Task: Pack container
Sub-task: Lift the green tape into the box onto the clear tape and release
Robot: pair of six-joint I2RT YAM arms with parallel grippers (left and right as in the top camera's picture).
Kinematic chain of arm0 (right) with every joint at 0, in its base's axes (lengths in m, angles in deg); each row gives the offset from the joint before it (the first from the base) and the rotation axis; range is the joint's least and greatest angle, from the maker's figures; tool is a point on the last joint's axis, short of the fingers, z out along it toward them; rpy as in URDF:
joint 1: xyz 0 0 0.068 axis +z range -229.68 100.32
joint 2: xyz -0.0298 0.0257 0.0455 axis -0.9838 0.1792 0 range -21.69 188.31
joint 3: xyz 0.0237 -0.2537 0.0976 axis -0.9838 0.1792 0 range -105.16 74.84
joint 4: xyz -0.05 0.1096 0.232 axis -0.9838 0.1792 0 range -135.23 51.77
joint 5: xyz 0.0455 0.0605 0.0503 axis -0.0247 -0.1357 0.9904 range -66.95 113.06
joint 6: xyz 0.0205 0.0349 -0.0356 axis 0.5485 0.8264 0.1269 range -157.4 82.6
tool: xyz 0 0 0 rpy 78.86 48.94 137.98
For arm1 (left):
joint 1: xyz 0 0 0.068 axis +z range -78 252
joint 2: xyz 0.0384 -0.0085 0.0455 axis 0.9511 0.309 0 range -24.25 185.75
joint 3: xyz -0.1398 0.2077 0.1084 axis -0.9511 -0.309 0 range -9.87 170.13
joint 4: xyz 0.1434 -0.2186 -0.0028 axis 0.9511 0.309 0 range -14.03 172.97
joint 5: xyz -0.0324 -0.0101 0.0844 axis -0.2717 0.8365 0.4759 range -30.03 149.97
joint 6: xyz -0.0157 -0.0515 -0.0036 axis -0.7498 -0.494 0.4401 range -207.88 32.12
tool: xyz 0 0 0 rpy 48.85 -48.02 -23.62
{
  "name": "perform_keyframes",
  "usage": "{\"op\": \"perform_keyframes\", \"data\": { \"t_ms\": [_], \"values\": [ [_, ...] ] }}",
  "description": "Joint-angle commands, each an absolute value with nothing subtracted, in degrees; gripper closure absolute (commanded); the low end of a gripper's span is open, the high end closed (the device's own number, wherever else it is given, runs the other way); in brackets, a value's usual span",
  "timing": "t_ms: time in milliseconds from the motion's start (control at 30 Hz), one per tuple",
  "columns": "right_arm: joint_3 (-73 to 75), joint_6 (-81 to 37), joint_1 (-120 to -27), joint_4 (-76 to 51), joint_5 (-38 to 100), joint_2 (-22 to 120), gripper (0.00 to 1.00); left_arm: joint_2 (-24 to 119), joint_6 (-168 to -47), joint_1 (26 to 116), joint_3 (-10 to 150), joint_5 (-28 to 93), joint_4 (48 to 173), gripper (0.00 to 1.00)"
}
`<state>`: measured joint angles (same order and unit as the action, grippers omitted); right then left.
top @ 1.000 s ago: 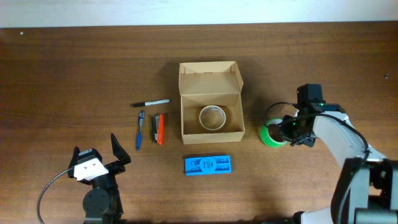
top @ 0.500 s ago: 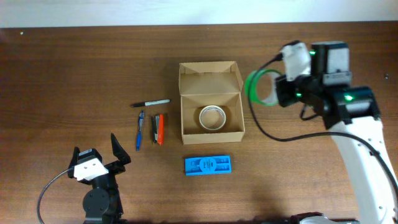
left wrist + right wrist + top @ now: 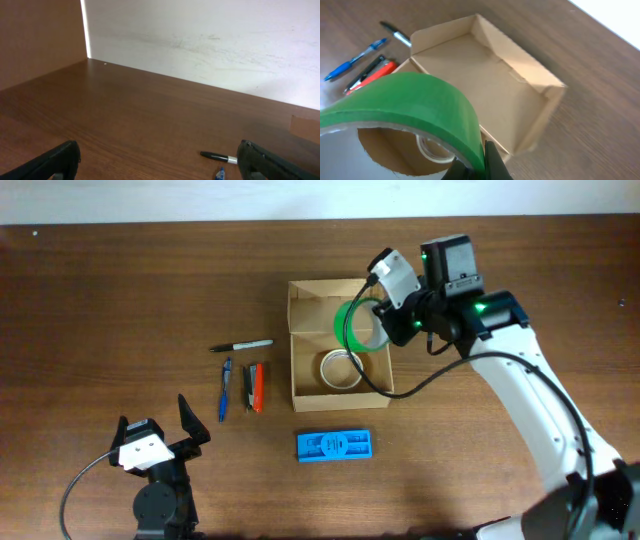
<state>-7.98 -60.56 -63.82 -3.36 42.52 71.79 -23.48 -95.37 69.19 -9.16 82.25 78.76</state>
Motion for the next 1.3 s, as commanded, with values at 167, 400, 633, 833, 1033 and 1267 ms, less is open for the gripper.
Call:
{"op": "perform_keyframes", "data": {
  "t_ms": [167,400,633,833,1033,1267],
  "values": [
    [-9.4,-65.3,-60.7,-3.4,46.2,77.6,0.96,-23.9,-95.1,69.5,-9.4,81.6,79.0,0.00],
    [-9.4,-66.0,-56.1,-2.5,36.2,79.8,0.96,-23.9,-95.1,69.5,-9.4,81.6,79.0,0.00],
    [-9.4,-66.1,-55.3,-2.4,32.2,80.0,0.96,-23.9,-95.1,69.5,-9.4,81.6,79.0,0.00],
    [-9.3,-66.1,-55.3,-1.8,31.4,81.1,0.96,-23.9,-95.1,69.5,-9.4,81.6,79.0,0.00],
    [-9.3,-66.1,-55.3,-0.2,31.4,85.2,0.96,-23.9,-95.1,69.5,-9.4,81.6,79.0,0.00],
    [-9.3,-66.1,-55.3,-0.3,31.4,86.7,0.96,-23.9,-95.1,69.5,-9.4,81.6,79.0,0.00]
  ]
}}
